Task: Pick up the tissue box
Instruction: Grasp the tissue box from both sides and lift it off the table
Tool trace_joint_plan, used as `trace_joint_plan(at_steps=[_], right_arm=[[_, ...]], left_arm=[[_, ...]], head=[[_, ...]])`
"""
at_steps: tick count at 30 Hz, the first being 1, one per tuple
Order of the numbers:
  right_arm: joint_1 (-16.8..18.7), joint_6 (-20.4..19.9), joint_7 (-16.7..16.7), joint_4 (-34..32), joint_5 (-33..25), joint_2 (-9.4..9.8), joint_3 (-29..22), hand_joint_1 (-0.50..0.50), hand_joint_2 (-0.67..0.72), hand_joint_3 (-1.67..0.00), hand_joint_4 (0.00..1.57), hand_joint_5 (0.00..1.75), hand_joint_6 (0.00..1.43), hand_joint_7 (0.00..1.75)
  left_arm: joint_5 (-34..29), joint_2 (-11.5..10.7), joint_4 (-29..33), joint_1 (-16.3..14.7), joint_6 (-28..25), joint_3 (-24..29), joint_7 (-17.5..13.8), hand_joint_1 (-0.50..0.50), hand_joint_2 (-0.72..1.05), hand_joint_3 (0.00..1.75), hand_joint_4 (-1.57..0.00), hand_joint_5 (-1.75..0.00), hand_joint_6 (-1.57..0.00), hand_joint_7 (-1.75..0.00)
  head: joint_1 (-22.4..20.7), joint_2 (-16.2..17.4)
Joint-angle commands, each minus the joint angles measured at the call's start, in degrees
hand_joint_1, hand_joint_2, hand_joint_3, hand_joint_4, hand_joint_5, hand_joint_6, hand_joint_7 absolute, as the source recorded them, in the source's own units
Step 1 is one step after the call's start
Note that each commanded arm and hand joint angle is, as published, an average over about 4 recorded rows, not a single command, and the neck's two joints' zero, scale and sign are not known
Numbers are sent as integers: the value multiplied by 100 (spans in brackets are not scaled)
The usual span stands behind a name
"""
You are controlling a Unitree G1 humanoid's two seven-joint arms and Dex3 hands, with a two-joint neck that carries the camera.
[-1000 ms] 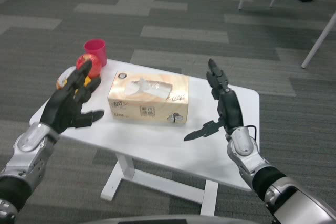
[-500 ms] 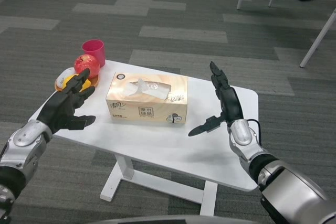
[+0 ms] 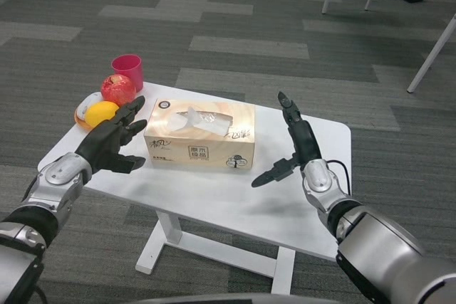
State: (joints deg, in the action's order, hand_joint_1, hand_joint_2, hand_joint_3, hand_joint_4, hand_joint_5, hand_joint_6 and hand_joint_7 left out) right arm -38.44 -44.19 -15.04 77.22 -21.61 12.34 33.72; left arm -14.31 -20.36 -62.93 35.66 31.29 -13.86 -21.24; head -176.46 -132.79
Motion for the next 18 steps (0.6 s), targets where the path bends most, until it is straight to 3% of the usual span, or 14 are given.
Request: trace_joint_plan(at_steps=[1, 11, 18], right_arm=[[-317, 101, -197, 238, -19, -91, 126, -29, 22, -16, 0, 0, 0, 0], [-506, 231, -487, 610, -10, -218, 377, -28, 19, -10, 0, 0, 0, 0], [-577, 284, -682, 823, -10, -287, 517, -29, 15, -16, 3, 0, 0, 0]], left_arm=[[226, 91, -147, 247, -20, 6, 71, 50, 105, 44, 0, -41, 0, 0], [415, 203, -369, 433, -27, 6, 186, 50, 105, 44, 0, -41, 0, 0], [484, 236, -468, 486, -73, -3, 216, 50, 105, 44, 0, -41, 0, 0]], head=[[-5, -5], [-2, -26], [20, -33]])
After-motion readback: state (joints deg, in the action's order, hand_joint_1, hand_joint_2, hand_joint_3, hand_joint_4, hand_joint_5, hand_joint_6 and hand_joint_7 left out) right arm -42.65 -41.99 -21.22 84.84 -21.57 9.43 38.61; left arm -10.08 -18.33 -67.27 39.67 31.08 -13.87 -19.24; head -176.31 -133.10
